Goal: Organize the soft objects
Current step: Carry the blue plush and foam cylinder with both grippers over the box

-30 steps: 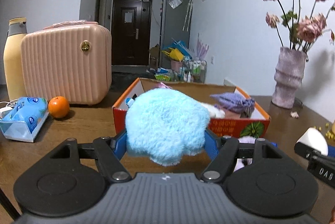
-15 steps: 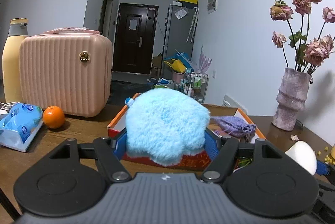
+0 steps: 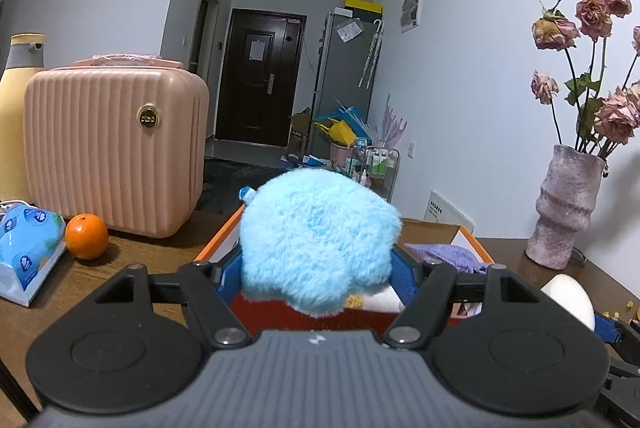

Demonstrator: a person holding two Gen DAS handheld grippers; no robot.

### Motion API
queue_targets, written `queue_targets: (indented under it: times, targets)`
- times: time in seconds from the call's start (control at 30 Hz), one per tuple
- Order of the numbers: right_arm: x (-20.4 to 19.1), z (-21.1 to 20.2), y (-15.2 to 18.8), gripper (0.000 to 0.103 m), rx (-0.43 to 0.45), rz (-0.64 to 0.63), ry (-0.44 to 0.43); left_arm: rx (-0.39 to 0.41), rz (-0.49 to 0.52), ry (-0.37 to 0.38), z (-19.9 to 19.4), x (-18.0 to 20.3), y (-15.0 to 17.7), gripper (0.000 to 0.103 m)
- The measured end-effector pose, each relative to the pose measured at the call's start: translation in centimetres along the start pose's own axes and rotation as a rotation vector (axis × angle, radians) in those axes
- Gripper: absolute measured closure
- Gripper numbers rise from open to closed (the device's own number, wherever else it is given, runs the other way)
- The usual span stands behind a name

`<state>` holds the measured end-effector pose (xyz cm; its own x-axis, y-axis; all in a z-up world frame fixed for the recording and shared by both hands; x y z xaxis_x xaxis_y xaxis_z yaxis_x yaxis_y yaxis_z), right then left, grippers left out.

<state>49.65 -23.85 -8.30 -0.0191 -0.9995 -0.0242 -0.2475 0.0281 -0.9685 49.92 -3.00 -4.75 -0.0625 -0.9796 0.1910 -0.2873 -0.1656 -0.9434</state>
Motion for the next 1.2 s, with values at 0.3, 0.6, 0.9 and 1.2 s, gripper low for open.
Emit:
queue_targets:
  times: [0.3,0.6,0.9,1.2]
  targets:
    - [0.1,2.0,-0.5,0.047,-0.021,-0.012,-0.018,0.017,-0.002,-0.001,1.8,-0.3,-0.9,0.031]
    - [0.0,4.5,-1.8,0.047,-0.020,-0.027,-0.038,0.014,0.018,0.008,4.2,0.1,-1.3,0.031]
    - [-0.6,8.0,-2.7,0.047,-0.027,-0.050,-0.069,0.003,0.035,0.000,7.7,0.6,-1.4,0.031]
    - [-1.7,11.2,-3.2,0.047,-0.044,-0.084,-0.109,0.000,0.065,-0.019,10.9,0.9,-1.4,0.031]
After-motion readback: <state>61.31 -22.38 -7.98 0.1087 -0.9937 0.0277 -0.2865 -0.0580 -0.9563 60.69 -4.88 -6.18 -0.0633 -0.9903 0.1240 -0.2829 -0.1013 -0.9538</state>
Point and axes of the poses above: each gripper's, at about its wrist camera, not at the fingertips, and z roughly the way its jaws point, x to its right, y to its underside, the point moved 6 cm from there along z, roughly the way its jaws point, and after that the axes turned 9 degrees about y, right-handed, at the moved point
